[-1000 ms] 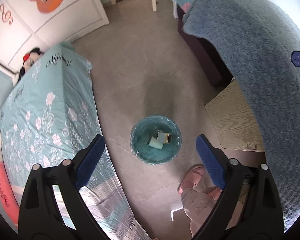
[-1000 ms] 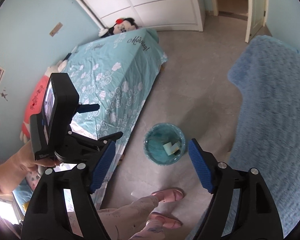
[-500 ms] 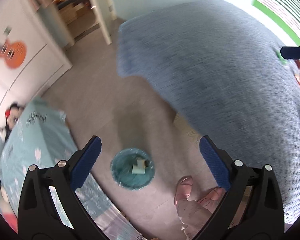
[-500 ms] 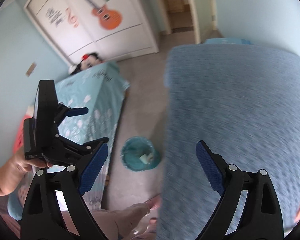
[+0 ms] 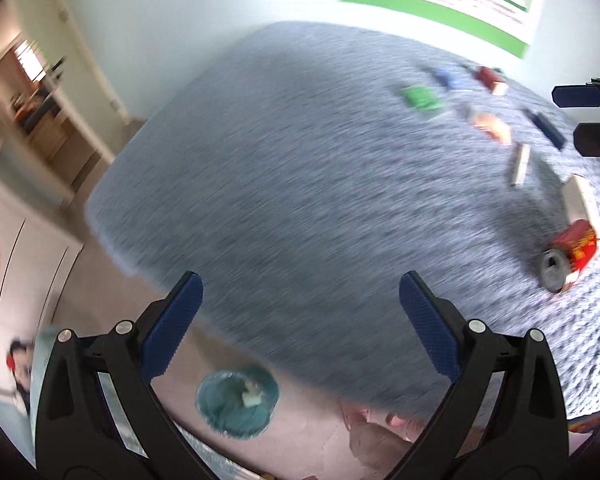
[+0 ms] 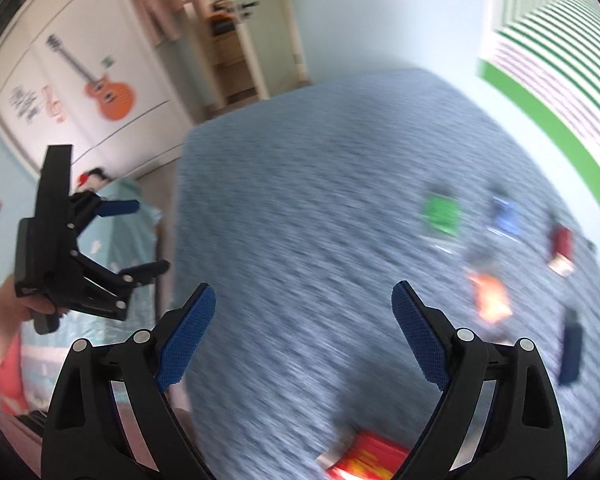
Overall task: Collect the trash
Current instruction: 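Return both open tools to the blanket, then grasp the navy case with the right tool while the left tool grasps the orange clay bag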
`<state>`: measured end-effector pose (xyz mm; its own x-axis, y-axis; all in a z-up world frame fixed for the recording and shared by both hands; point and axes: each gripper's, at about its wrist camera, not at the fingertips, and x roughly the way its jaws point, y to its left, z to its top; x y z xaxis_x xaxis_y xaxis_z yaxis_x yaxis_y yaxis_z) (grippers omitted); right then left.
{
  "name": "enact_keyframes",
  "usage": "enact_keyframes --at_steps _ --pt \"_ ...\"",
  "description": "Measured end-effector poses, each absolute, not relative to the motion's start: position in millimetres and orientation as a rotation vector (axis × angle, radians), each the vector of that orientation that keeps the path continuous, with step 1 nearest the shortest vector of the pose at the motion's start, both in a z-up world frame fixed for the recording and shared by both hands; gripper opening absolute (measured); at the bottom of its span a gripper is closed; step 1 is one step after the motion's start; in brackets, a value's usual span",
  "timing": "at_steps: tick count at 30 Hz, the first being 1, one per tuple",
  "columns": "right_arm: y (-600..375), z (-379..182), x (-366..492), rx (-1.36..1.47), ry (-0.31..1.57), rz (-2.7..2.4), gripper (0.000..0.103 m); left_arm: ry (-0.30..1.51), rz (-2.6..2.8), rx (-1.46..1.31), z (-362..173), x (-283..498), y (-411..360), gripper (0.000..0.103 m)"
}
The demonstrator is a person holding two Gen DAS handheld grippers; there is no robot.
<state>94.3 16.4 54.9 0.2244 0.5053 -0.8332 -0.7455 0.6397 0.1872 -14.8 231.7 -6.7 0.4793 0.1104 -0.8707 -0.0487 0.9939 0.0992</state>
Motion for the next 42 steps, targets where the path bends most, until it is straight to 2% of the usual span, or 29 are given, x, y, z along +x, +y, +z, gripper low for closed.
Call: enact_keyframes --at_steps 8,17,25,42 --pt "-106.1 46.6 126.0 -0.209 1.046 0.680 0.089 1.064 -0.042 0.140 -3.4 42.1 139.7 0.096" --pt "-193.5 22.3 164.4 -0.190 1.076 0.580 0.089 1.080 -0.123 0.216 -5.8 100.1 60.1 0.096" --pt "-231.9 -8.4 205.5 -0.177 1.125 0.565 0.089 1.124 -0.128 0.221 -24.6 158.1 15.0 0.096" --pt "-238.5 -82.3 267.4 -0.228 1.178 0.590 0.089 1.242 -0.064 0.146 -88.6 248.8 -13.4 0.096"
